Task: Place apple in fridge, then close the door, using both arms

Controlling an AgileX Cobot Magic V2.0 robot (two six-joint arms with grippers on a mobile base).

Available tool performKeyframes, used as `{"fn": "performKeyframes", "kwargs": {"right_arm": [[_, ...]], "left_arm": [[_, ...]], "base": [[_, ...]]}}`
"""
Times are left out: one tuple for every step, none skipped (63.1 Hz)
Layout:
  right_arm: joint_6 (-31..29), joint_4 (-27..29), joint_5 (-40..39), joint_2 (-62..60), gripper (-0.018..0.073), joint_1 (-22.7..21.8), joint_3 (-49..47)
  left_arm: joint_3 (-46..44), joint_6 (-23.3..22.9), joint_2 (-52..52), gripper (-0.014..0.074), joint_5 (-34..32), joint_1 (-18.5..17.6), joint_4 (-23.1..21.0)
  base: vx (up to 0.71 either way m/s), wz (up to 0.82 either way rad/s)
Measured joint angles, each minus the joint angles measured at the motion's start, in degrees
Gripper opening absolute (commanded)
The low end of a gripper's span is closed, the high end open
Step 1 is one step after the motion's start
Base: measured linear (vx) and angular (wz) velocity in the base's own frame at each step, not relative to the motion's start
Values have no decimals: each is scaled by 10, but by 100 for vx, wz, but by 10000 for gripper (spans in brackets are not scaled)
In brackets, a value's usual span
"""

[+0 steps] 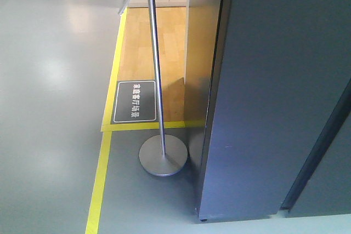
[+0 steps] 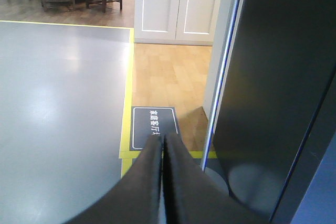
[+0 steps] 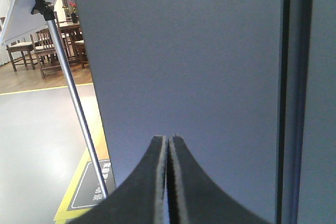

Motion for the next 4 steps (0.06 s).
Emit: {"fn": "performKeyframes", "kwargs": {"right_arm": [[0,0,0,0,-6,0,0],[0,0,0,0,-6,0,0],[0,0,0,0,-6,0,0],[0,0,0,0,-6,0,0]], "left_arm": [[0,0,0,-8,0,0,0],[0,0,0,-8,0,0,0],[0,0,0,-8,0,0,0],[0,0,0,-8,0,0,0]], "base": [[0,0],[0,0],[0,0],[0,0]]}}
